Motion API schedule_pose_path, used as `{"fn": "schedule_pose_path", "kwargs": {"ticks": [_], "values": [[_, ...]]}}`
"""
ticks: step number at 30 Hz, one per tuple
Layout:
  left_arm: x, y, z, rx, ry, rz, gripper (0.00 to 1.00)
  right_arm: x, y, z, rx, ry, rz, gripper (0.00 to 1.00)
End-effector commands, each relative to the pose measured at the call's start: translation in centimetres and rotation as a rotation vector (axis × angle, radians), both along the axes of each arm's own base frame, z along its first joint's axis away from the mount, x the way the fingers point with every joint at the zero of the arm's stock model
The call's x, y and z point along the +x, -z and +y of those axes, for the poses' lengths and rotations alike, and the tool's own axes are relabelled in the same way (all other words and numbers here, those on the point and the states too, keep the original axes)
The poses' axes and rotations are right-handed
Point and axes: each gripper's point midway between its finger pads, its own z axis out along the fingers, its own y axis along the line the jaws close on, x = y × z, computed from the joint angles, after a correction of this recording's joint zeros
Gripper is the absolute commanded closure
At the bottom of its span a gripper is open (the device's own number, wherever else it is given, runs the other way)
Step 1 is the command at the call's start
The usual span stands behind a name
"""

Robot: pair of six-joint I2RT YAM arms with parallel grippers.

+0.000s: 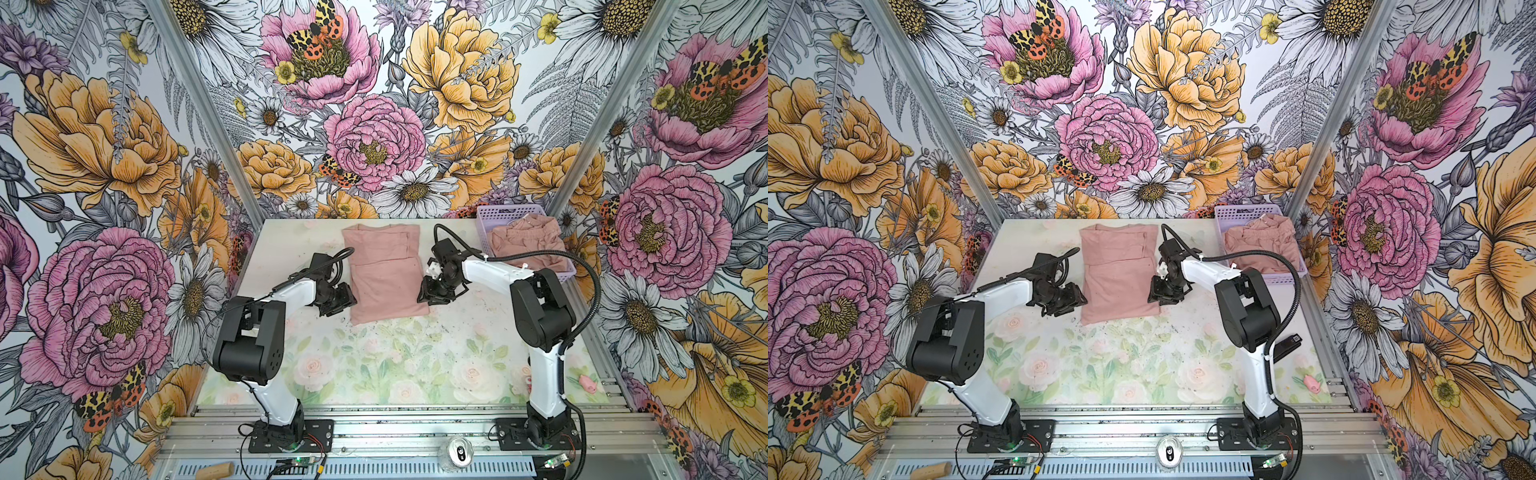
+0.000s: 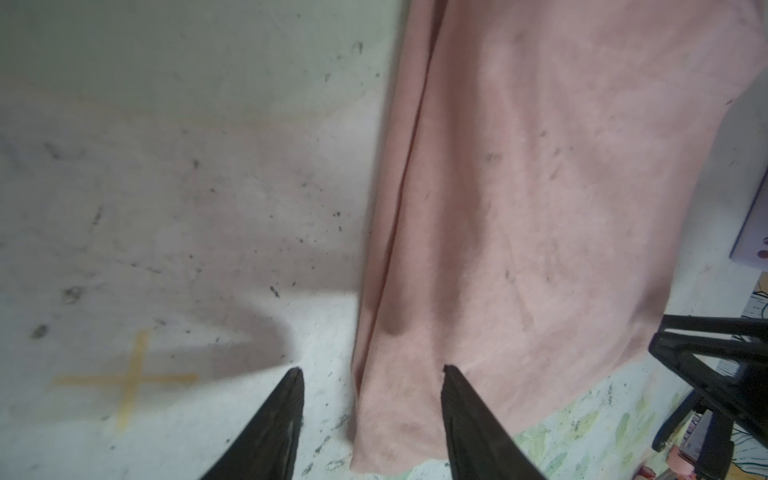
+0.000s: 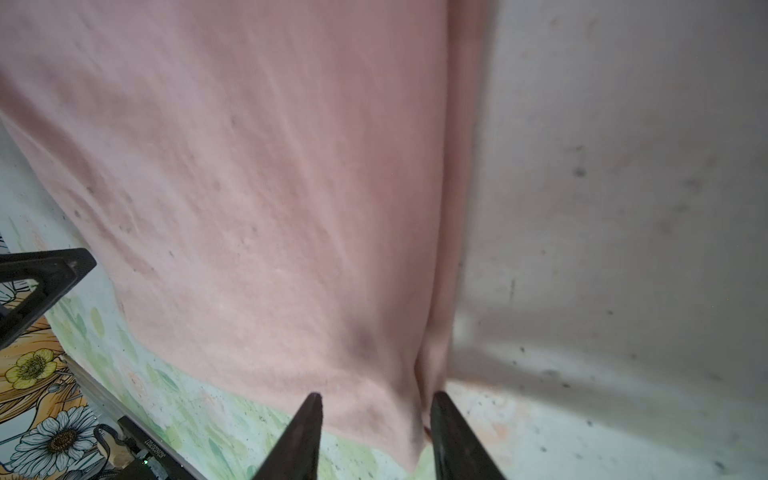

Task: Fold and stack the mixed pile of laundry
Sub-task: 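Open both grippers and lift them off the folded shirt, then pinch the pink shirt's near edge again with both grippers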

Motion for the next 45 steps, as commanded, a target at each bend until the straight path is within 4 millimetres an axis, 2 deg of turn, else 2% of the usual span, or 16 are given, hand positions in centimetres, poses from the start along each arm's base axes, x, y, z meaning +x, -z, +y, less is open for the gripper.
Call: {"fn": "schedule_pose_path", "kwargs": {"ticks": [1, 6, 13, 21, 29, 38, 45], "values": [[-0.3, 1.1, -0.9, -0.013, 0.039, 0.009, 0.46, 0.2, 1.0, -0.5, -0.038, -0.009, -0.023, 0.55], [-1.3, 2.2, -1.2, 0.006, 0.053, 0.044, 0.49, -0.1, 1.7, -0.8, -0.055, -0.016, -0.015, 0.55], [-2.5, 3.2, -1.6, 0.024, 0.071, 0.086, 0.52, -0.4, 2.3, -0.3, -0.05, -0.033, 0.0, 0.55], [-3.6, 4.0, -1.3, 0.053, 0.072, 0.136, 0.58, -0.9, 3.5, -0.1, -0.062, -0.049, 0.021, 0.6], [-4.9, 4.1, -0.7, 0.078, 0.061, 0.173, 0.58, -1.3, 3.8, -0.5, -0.078, -0.049, 0.025, 0.63], [-5.3, 3.4, -0.5, 0.061, 0.055, 0.185, 0.59, -1.4, 3.8, -0.7, -0.083, -0.046, 0.025, 0.64], [-5.5, 3.6, -0.4, 0.069, 0.049, 0.196, 0.59, -1.5, 3.6, -0.7, -0.083, -0.045, 0.022, 0.64]]}}
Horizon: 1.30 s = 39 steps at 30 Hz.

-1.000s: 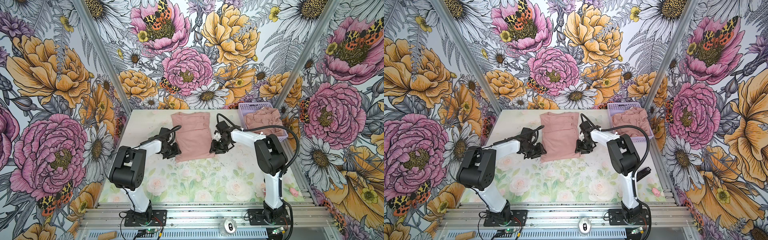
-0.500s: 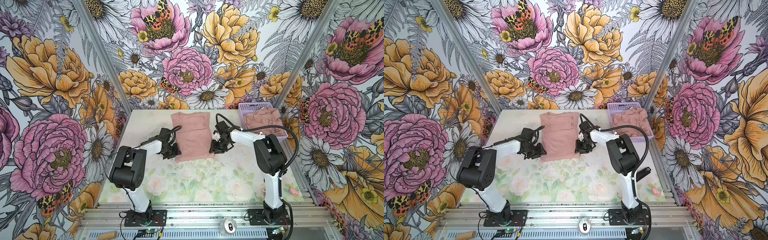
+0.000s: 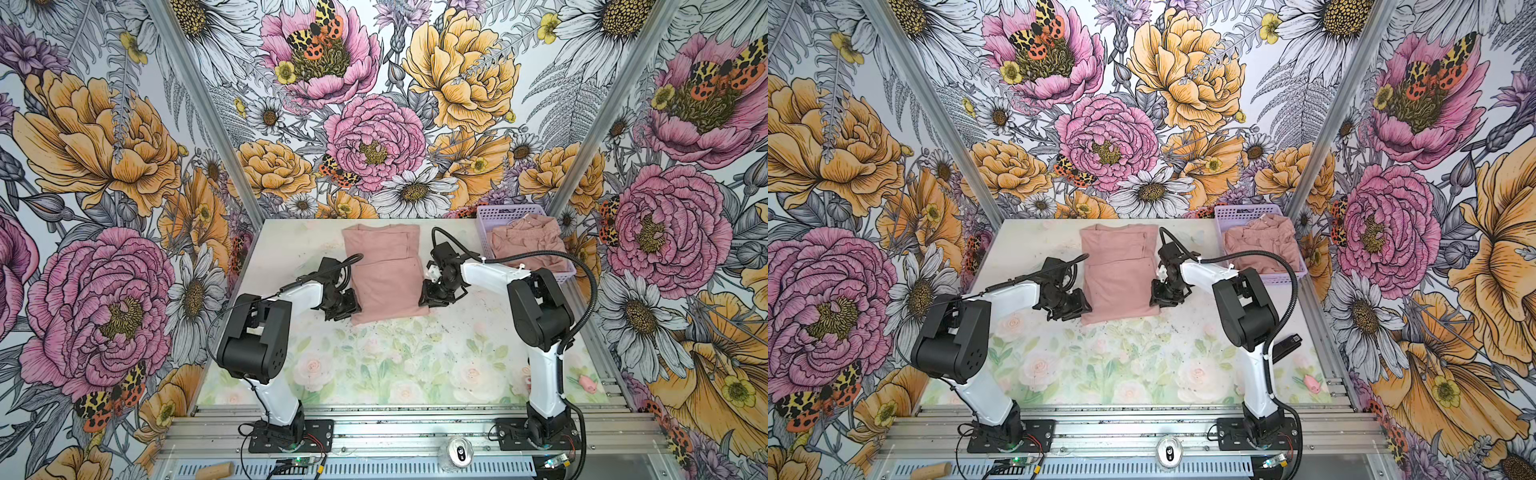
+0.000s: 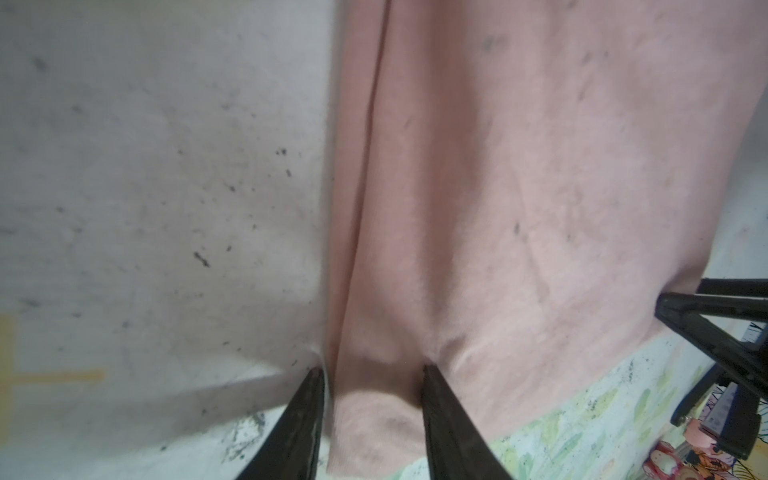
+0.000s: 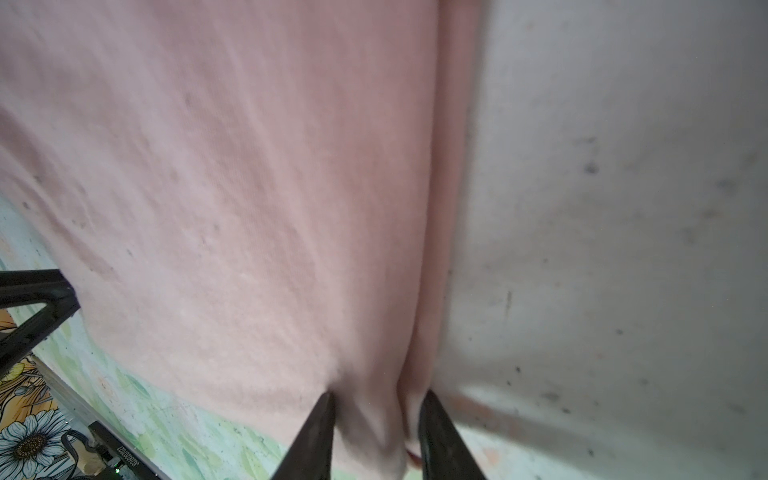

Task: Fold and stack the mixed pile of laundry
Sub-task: 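Pinch the pink shirt's near edge again with both grippers, then lift the held near edge with both grippers and fold it away over the shirt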

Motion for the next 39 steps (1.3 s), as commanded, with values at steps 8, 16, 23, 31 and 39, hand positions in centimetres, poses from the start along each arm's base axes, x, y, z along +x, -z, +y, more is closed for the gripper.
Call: {"fn": "schedule_pose_path", "kwargs": {"ticks": [8, 16, 23, 31, 39], "values": [[-4.3, 3.8, 1.2, 0.088, -0.002, 0.188, 0.71, -1.4, 2.9, -1.0, -0.072, -0.018, 0.045, 0.67], [-4.3, 4.1, 1.1, 0.09, 0.002, 0.195, 0.86, -1.6, 3.3, -1.1, -0.078, -0.019, 0.051, 0.81], [-4.3, 4.2, 1.3, 0.085, -0.006, 0.195, 0.95, -1.9, 3.4, -1.3, -0.08, -0.021, 0.057, 1.0], [-4.4, 4.9, 1.2, 0.082, -0.003, 0.22, 1.0, -2.0, 3.2, -1.3, -0.076, -0.021, 0.054, 1.0], [-4.5, 1.9, 0.8, 0.042, -0.007, 0.165, 1.0, -3.0, 0.7, -1.2, -0.017, 0.002, 0.056, 1.0]]}}
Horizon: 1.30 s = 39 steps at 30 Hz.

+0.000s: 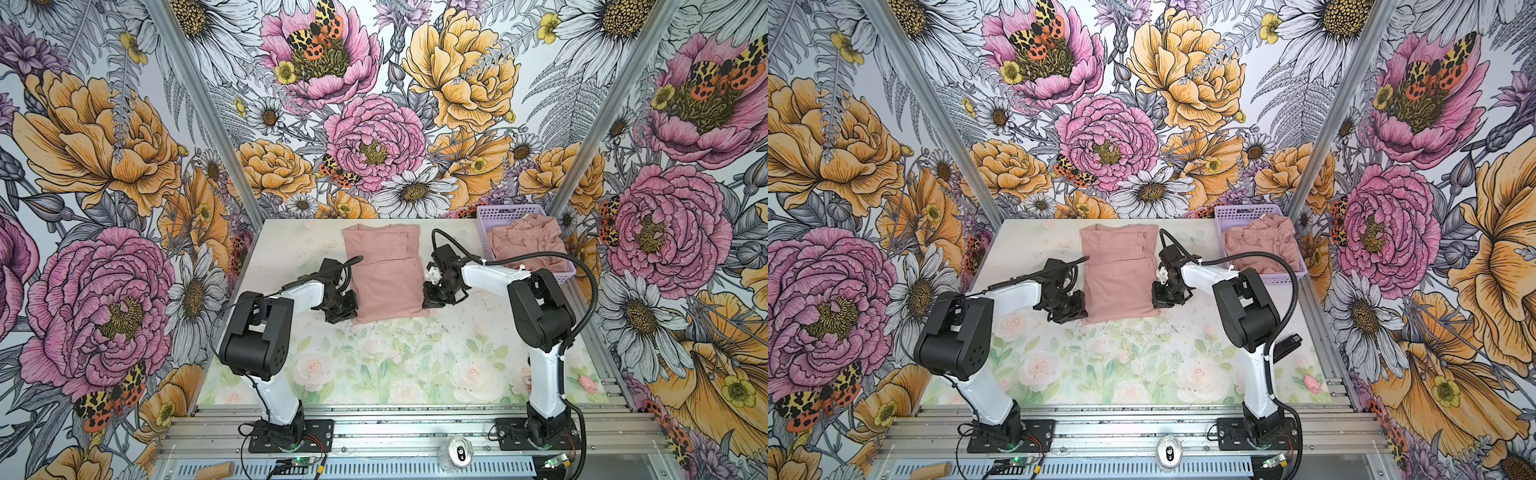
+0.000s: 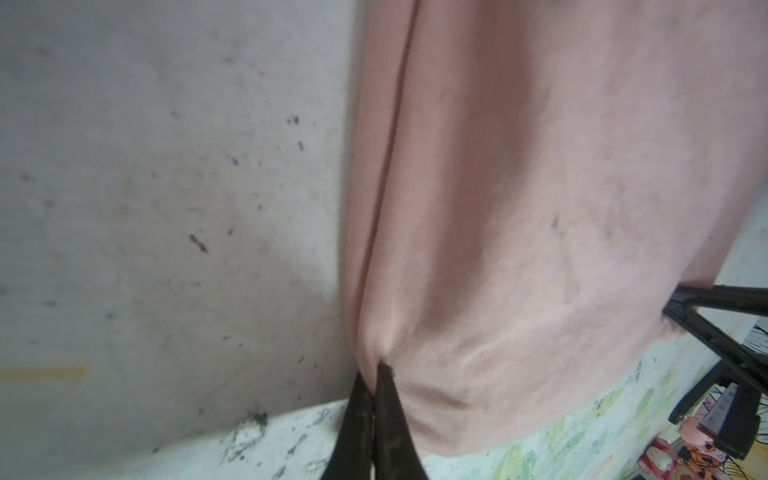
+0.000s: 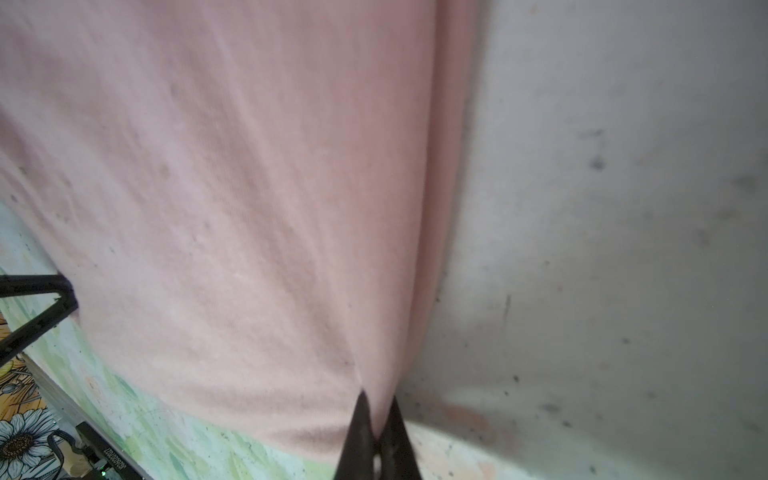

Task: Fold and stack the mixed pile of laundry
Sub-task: 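Lift the held near edge with both grippers and fold it away over the shirt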

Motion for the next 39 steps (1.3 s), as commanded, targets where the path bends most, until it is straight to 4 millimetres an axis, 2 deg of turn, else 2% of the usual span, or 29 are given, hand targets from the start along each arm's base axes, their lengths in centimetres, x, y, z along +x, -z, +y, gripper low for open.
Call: {"fn": "schedule_pose_path", "kwargs": {"ticks": [1, 8, 19, 23, 26, 31, 35, 39], "values": [[-3.9, 0.8, 0.8, 0.037, 0.001, 0.114, 1.0, -2.8, -0.2, -1.0, -0.019, 0.016, 0.078, 1.0], [-6.9, -1.7, 0.5, 0.011, 0.007, 0.121, 1.0, -6.1, -2.4, -1.3, 0.012, 0.032, 0.106, 1.0], [-13.2, -6.6, 0.1, -0.033, -0.035, 0.11, 1.0, -13.1, -6.7, -1.7, 0.044, 0.064, 0.15, 1.0], [-15.1, -8.1, -0.1, -0.034, -0.043, 0.106, 1.0, -14.9, -8.4, -2.0, 0.061, 0.092, 0.159, 1.0], [-15.8, -9.4, 0.0, -0.043, -0.06, 0.098, 1.0, -15.8, -9.8, -2.0, 0.083, 0.112, 0.165, 1.0], [-15.0, -12.0, -0.2, -0.047, -0.059, 0.061, 1.0, -15.3, -12.6, -1.8, 0.108, 0.132, 0.138, 1.0], [-12.6, -13.5, -0.6, -0.039, -0.027, 0.03, 1.0, -12.8, -14.6, -1.5, 0.136, 0.152, 0.092, 1.0], [-9.2, -14.8, -0.6, -0.034, 0.001, -0.006, 1.0, -9.6, -15.4, -1.3, 0.147, 0.154, 0.054, 1.0]]}}
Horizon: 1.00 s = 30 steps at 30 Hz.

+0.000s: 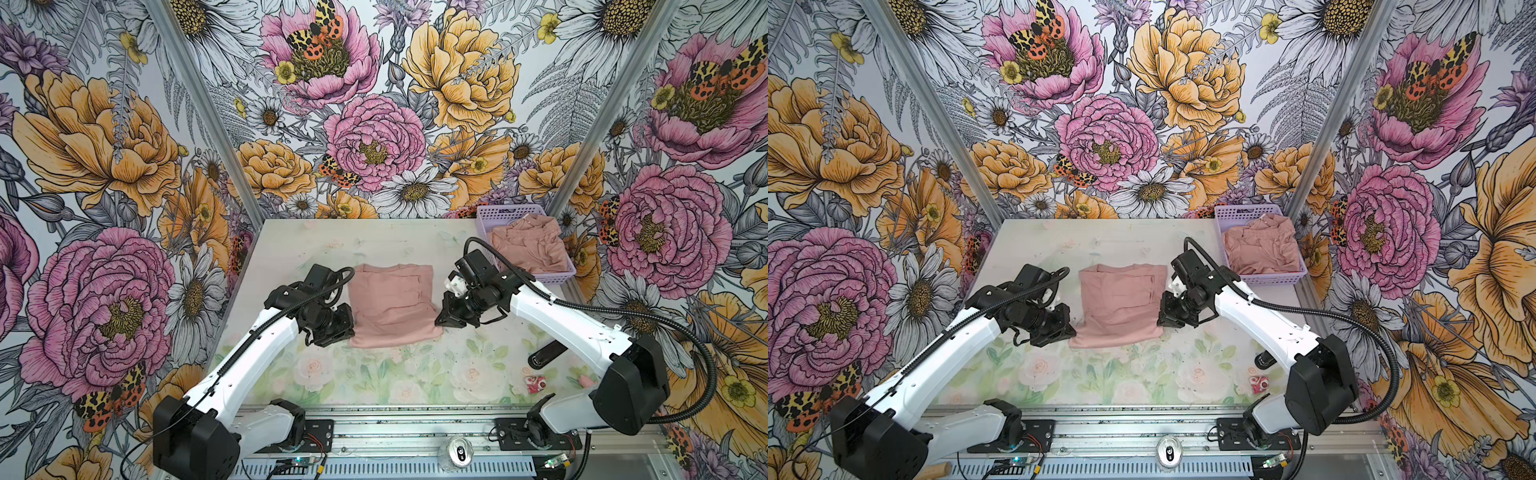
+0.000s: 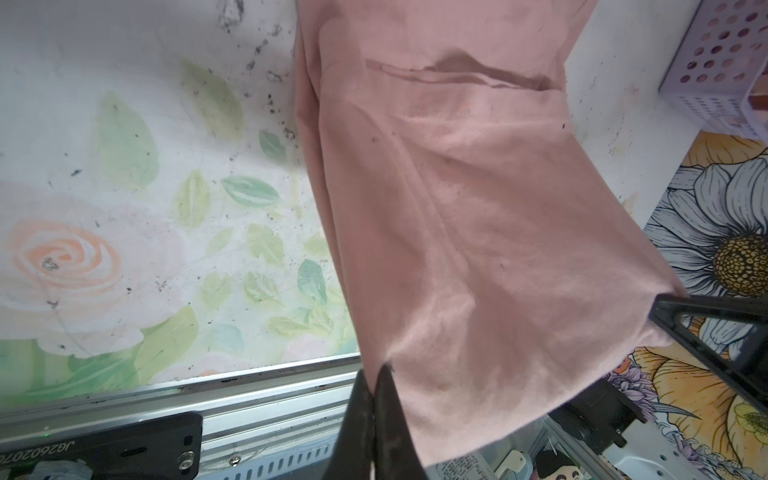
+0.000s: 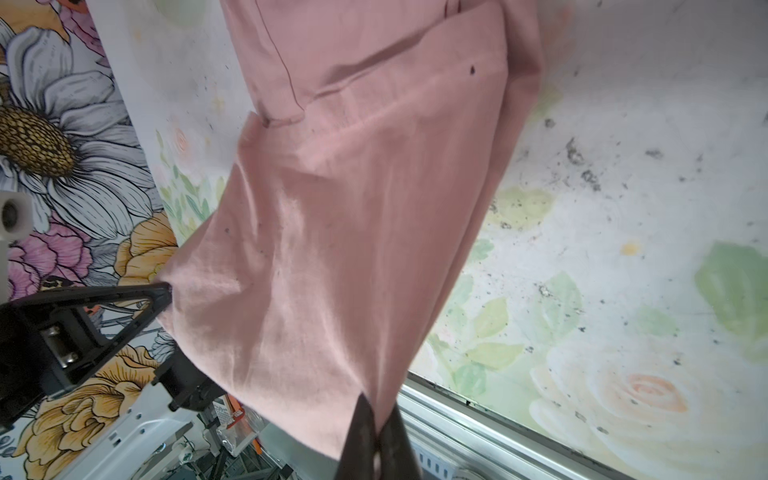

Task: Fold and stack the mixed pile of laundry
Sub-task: 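Lift the held near edge with both grippers and fold it away over the shirt, then lower the folded edge onto the shirt and open both grippers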

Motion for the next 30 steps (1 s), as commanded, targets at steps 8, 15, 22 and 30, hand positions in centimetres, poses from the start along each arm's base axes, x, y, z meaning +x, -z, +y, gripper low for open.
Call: {"fn": "schedule_pose_path", "kwargs": {"ticks": [8, 15, 22, 30], "values": [[9.1, -1.9, 0.6, 0.04, 0.071, -0.09, 1.0, 8.8, -0.4, 0.7, 0.019, 0.0, -0.058, 1.0], [13.7, -1.0, 1.6, 0.059, 0.07, -0.089, 1.0, 13.7, 0.4, 0.8, 0.034, -0.008, -0.054, 1.0], [17.3, 0.6, 2.3, 0.06, 0.069, -0.071, 1.0, 17.4, 1.7, 0.5, 0.038, 0.005, -0.05, 1.0], [20.6, 3.9, 2.4, 0.064, 0.08, -0.024, 1.0, 21.0, 4.7, 0.8, 0.031, 0.002, -0.051, 1.0]]}}
